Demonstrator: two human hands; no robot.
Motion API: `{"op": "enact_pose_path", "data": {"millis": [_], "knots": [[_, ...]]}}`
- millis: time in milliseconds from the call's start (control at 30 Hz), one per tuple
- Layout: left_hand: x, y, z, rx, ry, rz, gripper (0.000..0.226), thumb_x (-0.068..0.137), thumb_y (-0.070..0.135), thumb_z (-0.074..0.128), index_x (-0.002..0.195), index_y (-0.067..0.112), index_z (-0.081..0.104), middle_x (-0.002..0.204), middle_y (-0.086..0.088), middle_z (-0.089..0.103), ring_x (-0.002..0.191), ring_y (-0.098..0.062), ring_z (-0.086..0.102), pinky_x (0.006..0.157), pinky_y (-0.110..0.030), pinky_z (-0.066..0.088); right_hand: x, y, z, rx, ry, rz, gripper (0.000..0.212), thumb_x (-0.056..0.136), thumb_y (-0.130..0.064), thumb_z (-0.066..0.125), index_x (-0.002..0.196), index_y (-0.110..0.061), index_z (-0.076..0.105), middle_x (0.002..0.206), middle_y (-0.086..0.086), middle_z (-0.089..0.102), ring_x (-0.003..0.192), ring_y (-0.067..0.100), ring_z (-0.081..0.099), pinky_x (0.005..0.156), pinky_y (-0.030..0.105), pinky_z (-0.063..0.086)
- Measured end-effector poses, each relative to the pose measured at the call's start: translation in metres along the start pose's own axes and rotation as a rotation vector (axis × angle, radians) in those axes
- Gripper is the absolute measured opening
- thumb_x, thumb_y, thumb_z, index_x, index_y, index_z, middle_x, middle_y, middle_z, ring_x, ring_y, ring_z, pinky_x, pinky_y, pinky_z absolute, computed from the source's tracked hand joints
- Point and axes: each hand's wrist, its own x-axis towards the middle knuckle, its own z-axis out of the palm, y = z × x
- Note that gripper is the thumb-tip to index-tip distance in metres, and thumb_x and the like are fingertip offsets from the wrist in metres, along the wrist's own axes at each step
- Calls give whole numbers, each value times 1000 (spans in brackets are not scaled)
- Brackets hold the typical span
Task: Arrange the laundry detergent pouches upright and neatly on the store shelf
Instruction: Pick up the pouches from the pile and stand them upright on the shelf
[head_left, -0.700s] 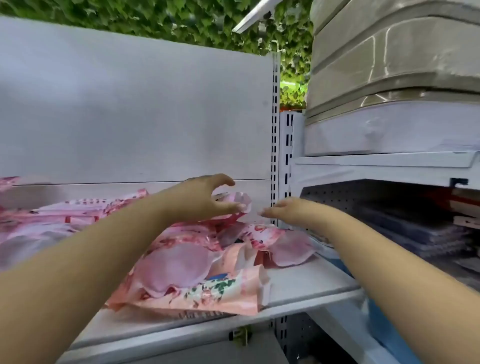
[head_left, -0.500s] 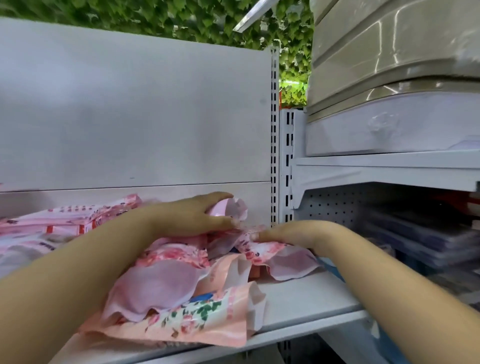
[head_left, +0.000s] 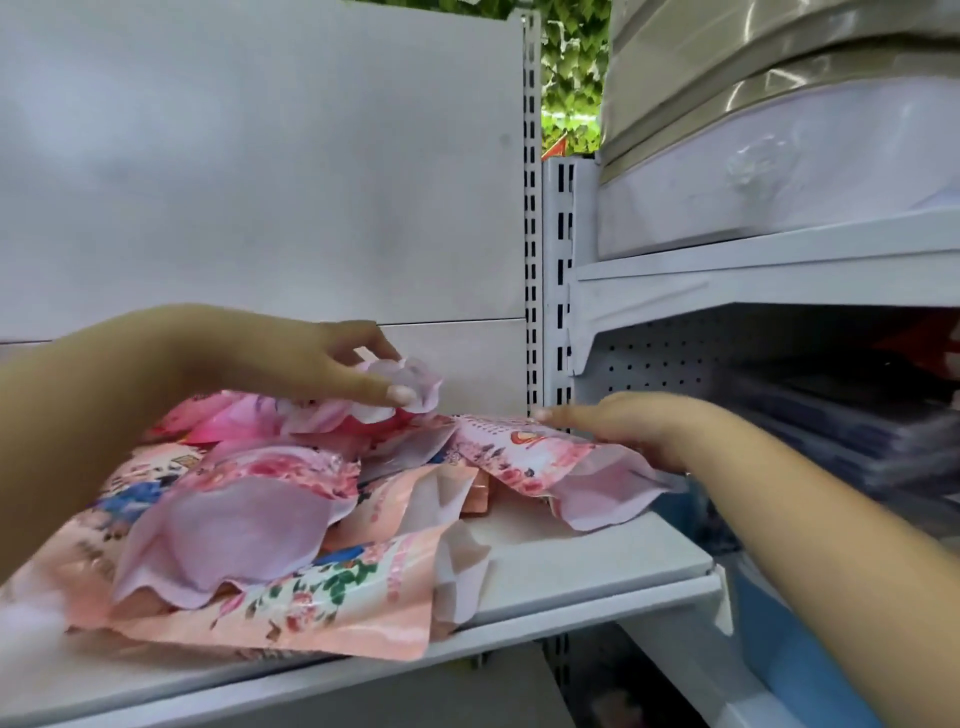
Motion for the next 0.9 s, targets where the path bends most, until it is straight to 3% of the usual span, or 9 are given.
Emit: {"op": "enact_pose_path", "data": {"millis": [100,233,300,400,467,567,700,800,900], "knots": [[11,35,2,279,128,-28,83,49,85,30,111,31,46,115,6,57,102,-15,53,86,-28,39,-3,7,0,183,-185,82,40,84,-48,56,76,-9,61,62,4,68,53,16,63,51,22,50],[23,56,24,487,134,181,87,57,80,22,130,37,41,134,8,48,121,-12,43,99,-25,33,-2,15,-1,288,-184,102,36,90,-40,54,79,-7,62,72,9,66,66,22,60,61,29,50],[25,50,32,646,122,201,97,53,89,-3,121,40,48,125,10,54,121,-11,44,99,-31,38,-6,18,-3,298,-142,86,34,92,-34,52,74,-7,61,69,5,65,64,21,58,59,28,48],[30,41,40,795,54,270,102,42,86,-30,84,39,50,119,22,57,131,-7,31,103,-34,32,-14,22,-3,311,-55,54,29,90,-29,58,74,-6,61,60,7,65,55,19,59,50,23,49],[29,45,41,760,-5,220,82,55,82,-27,74,45,43,122,27,53,136,-6,22,106,-33,22,-13,24,-1,333,22,-14,21,85,-26,65,81,-5,64,68,8,67,58,20,59,54,23,48],[31,53,41,729,-64,133,43,84,65,-1,75,50,38,123,20,55,136,-6,20,107,-34,19,-14,27,2,483,102,-153,12,84,-15,66,91,-5,66,61,5,69,57,18,61,62,25,51],[34,52,39,770,-41,128,76,79,74,-11,110,45,53,123,19,57,133,-6,22,105,-32,17,-24,26,8,639,155,-272,5,84,-15,65,80,-15,67,60,3,70,47,14,64,51,22,53],[35,53,39,752,-19,138,51,95,56,2,116,47,48,124,19,56,134,-8,23,104,-31,17,-30,22,10,679,210,-406,9,85,-15,64,77,-17,67,63,0,70,50,10,65,49,20,54],[37,56,36,601,27,99,39,99,47,11,122,52,43,130,3,52,130,-18,34,105,-29,23,-39,12,9,715,241,-617,16,85,-9,61,78,-21,66,59,-7,69,53,5,64,48,17,51]]}}
